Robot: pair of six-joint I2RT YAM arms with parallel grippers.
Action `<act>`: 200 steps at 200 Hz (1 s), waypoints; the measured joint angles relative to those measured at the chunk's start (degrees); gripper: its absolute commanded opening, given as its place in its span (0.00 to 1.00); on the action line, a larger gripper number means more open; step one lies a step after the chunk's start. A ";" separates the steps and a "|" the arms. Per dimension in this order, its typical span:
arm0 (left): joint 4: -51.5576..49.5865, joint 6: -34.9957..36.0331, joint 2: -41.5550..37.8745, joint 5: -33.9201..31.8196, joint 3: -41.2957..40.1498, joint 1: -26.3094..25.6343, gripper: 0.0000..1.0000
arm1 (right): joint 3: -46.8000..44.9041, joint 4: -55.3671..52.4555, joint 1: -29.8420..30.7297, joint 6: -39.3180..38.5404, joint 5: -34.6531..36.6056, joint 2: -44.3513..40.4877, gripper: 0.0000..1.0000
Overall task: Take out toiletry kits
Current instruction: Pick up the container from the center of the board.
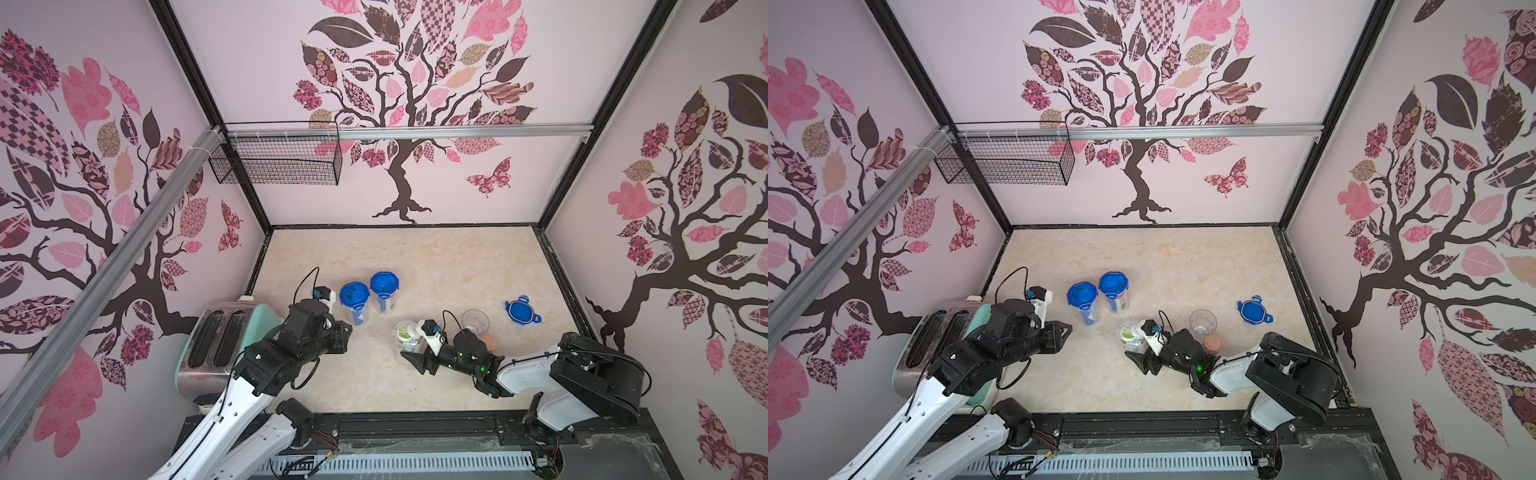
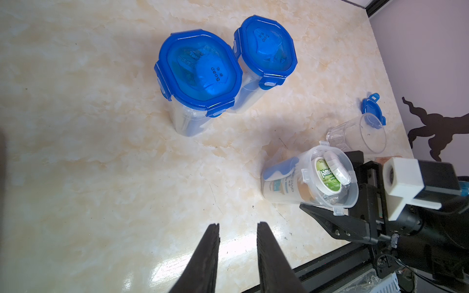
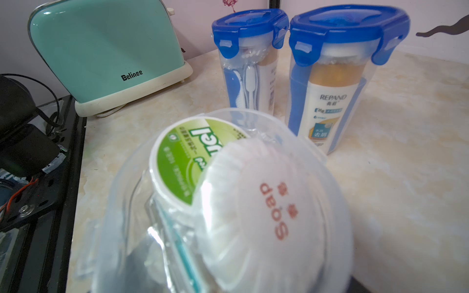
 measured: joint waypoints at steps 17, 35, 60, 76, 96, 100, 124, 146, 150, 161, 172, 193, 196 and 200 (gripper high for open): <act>0.02 0.00 0.00 0.00 0.00 0.00 0.30 | 0.00 0.17 0.00 0.09 0.02 0.15 0.66; 0.02 0.00 0.00 0.02 0.00 0.00 0.30 | 0.00 0.24 0.00 0.09 0.02 0.17 0.63; 0.11 0.00 0.00 0.07 0.00 0.00 0.30 | 0.00 0.11 0.00 0.07 0.02 0.07 0.60; 0.20 0.00 0.00 0.20 0.00 0.00 0.30 | 0.00 -0.33 0.00 -0.02 0.02 -0.22 0.58; 0.20 0.00 0.00 0.24 0.00 0.00 0.30 | 0.00 -1.16 0.02 -0.11 0.00 -0.79 0.56; 0.20 0.00 0.00 0.24 0.00 0.00 0.30 | 0.00 -1.33 0.02 -0.11 -0.02 -0.92 0.55; 0.20 0.00 0.00 0.28 0.00 0.00 0.30 | -0.02 -2.36 0.00 -0.15 -0.02 -1.60 0.53; 0.20 0.00 -0.02 0.26 0.00 0.00 0.30 | -0.02 -3.32 0.02 -0.37 -0.07 -2.19 0.53; 0.20 0.00 -0.02 0.26 0.00 0.00 0.30 | -0.02 -3.39 0.02 -0.48 -0.07 -2.25 0.54; 0.20 0.00 -0.02 0.26 0.00 0.00 0.30 | -0.02 -3.48 0.02 -0.79 -0.22 -2.27 0.58; 0.20 0.00 -0.02 0.26 0.00 0.00 0.30 | -0.04 -3.43 0.02 -1.14 -0.46 -2.27 0.63; 0.20 0.00 -0.02 0.26 0.00 0.00 0.30 | -0.44 -2.56 0.02 -1.62 -1.29 -2.03 0.75; 0.20 0.00 -0.04 0.26 0.00 0.00 0.30 | -0.52 -2.34 0.02 -1.68 -1.44 -1.97 0.77; 0.20 0.00 -0.07 0.26 0.00 0.00 0.30 | -0.61 -1.95 0.02 -1.75 -1.57 -1.79 0.79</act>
